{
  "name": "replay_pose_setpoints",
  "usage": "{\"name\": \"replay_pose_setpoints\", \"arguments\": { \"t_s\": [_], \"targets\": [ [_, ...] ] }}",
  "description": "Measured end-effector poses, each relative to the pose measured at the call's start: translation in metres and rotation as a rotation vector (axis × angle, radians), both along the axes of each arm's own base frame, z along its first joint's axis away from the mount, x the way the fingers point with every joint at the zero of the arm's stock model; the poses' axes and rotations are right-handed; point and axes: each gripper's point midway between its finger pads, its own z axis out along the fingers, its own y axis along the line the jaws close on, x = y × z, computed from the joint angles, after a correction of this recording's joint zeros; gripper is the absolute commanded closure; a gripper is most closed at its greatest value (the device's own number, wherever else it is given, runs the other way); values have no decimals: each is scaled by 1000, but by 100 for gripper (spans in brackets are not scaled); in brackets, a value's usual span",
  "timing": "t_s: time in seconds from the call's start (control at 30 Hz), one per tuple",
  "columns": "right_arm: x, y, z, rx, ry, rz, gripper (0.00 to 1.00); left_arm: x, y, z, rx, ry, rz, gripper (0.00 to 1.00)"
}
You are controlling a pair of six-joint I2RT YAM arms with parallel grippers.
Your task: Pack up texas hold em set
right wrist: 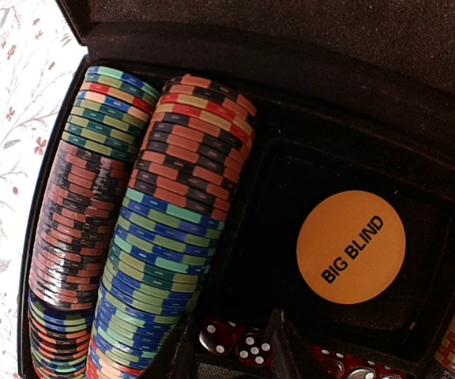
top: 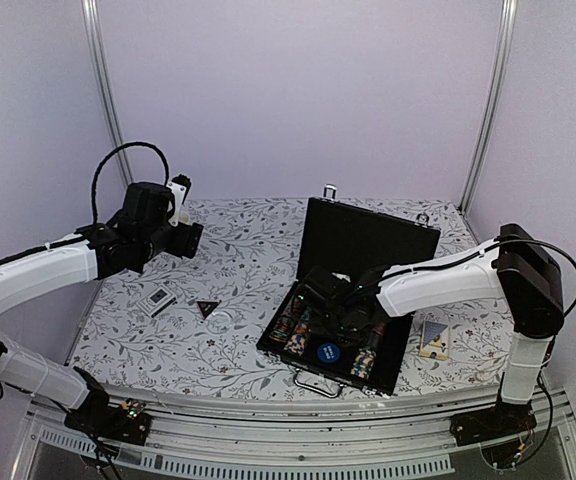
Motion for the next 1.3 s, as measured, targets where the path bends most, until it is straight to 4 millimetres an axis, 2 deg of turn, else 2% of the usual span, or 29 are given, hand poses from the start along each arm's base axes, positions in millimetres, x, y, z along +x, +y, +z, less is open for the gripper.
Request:
{"name": "replay_pose_setpoints", "arguments": {
  "t_s": [0.2,0.4,0.57,0.73,0.9,1.07,1.13,1.23,1.3],
  "targets": [
    [1,1,4,5,-9,9,70,0,0,0,0,0,0,5],
    [3,4,23,50,-41,18,72,0,0,0,0,0,0,5],
    [2,-2,34,61,-64,22,73,0,0,0,0,0,0,6],
    [-2,-17,42,55,-96,31,66,-1,-1,3,-1,-8,0,6],
    [-18,-67,57,23,-154,32,48,-9,-3,20,-21,-59,-17,6],
    [-27,-116,83,51,-216,-7,40,-9,-1,25,-13,-78,-7,6],
    [-24,-140,82,54,-218,-55,37,-9,-1,24,-8,-75,-5,6],
    [-24,-174,67,19,-190,-120,18,-8,-3,19,3,-66,-6,6],
    [-27,-194,55,-10,-155,-161,15,-7,-4,15,10,-58,-7,6]
  ]
}}
